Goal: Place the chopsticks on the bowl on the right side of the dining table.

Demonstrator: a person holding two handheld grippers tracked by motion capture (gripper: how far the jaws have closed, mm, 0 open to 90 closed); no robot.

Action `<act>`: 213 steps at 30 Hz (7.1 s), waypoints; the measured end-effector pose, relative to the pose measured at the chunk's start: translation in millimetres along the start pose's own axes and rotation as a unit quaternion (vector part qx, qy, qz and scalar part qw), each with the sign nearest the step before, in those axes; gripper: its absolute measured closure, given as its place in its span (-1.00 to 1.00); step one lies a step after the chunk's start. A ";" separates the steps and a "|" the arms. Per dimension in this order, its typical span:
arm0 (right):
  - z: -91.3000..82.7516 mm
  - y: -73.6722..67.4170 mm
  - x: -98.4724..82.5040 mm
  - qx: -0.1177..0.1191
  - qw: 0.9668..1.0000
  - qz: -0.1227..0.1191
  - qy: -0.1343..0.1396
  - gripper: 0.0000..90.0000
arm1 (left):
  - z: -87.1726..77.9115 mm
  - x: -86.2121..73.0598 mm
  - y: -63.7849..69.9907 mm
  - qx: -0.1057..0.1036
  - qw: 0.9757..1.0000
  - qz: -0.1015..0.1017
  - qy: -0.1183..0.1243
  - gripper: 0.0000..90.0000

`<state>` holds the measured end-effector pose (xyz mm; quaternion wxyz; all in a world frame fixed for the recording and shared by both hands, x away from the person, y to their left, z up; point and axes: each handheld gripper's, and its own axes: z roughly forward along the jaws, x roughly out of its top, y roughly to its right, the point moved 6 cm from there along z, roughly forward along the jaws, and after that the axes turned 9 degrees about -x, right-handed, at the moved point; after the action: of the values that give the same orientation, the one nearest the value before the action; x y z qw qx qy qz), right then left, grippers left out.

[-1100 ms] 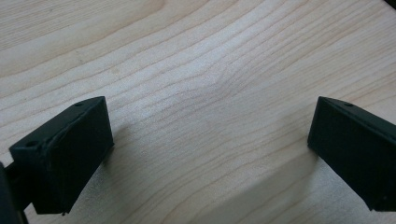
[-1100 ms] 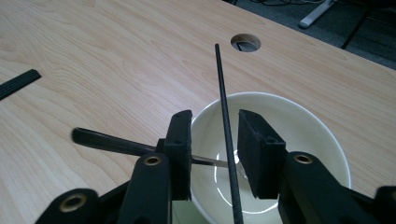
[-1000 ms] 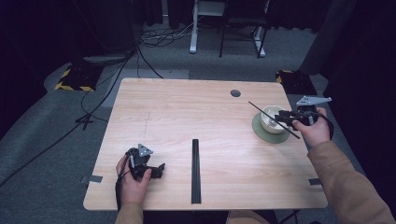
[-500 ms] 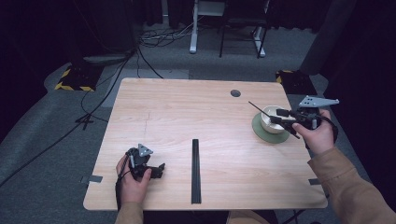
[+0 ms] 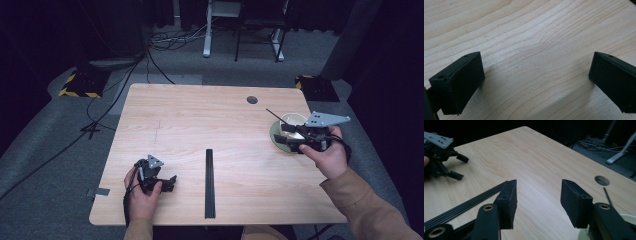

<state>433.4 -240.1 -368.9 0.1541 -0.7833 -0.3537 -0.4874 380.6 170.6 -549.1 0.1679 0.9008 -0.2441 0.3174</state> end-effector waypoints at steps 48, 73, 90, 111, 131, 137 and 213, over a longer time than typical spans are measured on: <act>98.5 -138.7 -56.9 0.117 0.992 -0.028 -0.049 -0.07 | 0.1 0.7 -1.0 0.002 1.000 0.003 0.001 -1.00; 140.3 -159.6 -92.6 0.094 0.993 0.012 -0.067 -0.18 | 0.1 0.7 -1.0 0.002 1.000 0.003 0.001 -1.00; 145.0 -162.0 -96.3 0.081 0.994 0.009 -0.080 -0.18 | 0.2 0.7 -1.0 0.002 1.000 0.003 0.001 -1.00; 146.8 -165.8 -97.0 0.078 0.992 0.024 -0.094 -0.17 | 0.1 0.7 -0.9 0.001 1.000 0.003 0.000 -1.00; 147.2 -165.7 -97.3 0.073 0.993 0.012 -0.094 -0.17 | 0.1 0.7 -0.8 0.001 1.000 0.003 0.000 -1.00; 146.9 -163.7 -97.9 0.063 0.993 0.005 -0.095 -0.16 | 0.1 0.7 -0.8 0.000 1.000 0.003 -0.001 -1.00; 63.1 -53.6 -95.9 -0.017 0.994 0.034 -0.106 0.93 | 2.2 3.7 -2.7 -0.005 1.000 0.010 0.000 -1.00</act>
<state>410.6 -204.2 -488.3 0.1188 -0.8447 -0.3324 -0.4023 385.6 170.5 -548.7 0.1687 0.8976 -0.2548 0.3177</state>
